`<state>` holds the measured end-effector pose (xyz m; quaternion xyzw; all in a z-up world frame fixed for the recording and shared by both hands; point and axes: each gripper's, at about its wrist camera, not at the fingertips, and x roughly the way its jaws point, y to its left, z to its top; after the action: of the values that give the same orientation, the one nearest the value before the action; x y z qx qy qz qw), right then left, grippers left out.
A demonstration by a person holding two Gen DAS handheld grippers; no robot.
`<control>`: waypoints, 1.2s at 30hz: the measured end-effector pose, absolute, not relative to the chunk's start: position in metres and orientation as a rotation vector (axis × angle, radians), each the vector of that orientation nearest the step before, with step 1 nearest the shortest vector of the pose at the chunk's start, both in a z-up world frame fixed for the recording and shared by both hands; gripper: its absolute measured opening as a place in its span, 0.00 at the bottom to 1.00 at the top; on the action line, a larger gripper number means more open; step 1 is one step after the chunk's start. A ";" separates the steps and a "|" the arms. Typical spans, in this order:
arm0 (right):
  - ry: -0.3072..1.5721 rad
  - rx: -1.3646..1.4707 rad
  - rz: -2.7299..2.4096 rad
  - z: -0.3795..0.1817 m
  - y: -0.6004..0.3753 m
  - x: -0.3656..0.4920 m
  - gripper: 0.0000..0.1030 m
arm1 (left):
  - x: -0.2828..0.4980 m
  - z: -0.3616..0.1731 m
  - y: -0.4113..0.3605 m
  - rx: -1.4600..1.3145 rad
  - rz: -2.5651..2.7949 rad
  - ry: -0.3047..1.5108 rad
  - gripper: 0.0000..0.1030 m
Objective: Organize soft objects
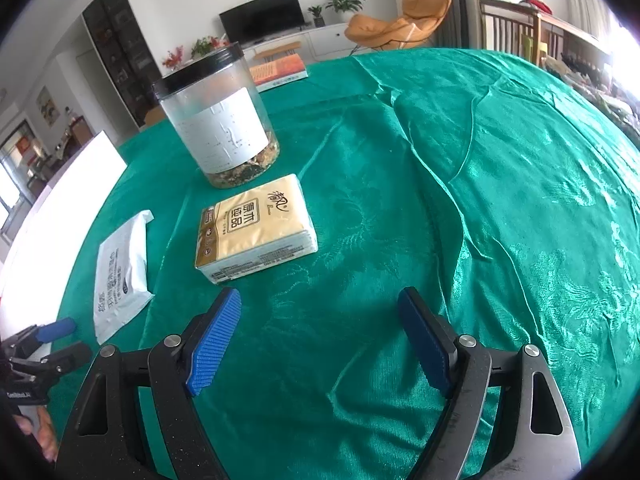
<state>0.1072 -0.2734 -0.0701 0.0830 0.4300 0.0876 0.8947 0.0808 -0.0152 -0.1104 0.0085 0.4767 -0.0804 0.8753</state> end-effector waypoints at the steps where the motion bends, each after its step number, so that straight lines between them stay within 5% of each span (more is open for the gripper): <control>1: 0.891 0.167 0.179 -0.070 -0.273 0.107 0.81 | 0.078 -0.114 -0.020 0.069 -0.168 0.990 1.00; 36: 0.895 0.138 0.176 -0.071 -0.269 0.109 0.84 | 0.077 -0.111 -0.024 0.082 -0.159 0.965 1.00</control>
<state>0.1086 -0.2695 -0.0709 0.0666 0.4318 0.0848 0.8955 0.0772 -0.0242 -0.1115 0.0395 0.4634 -0.0765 0.8820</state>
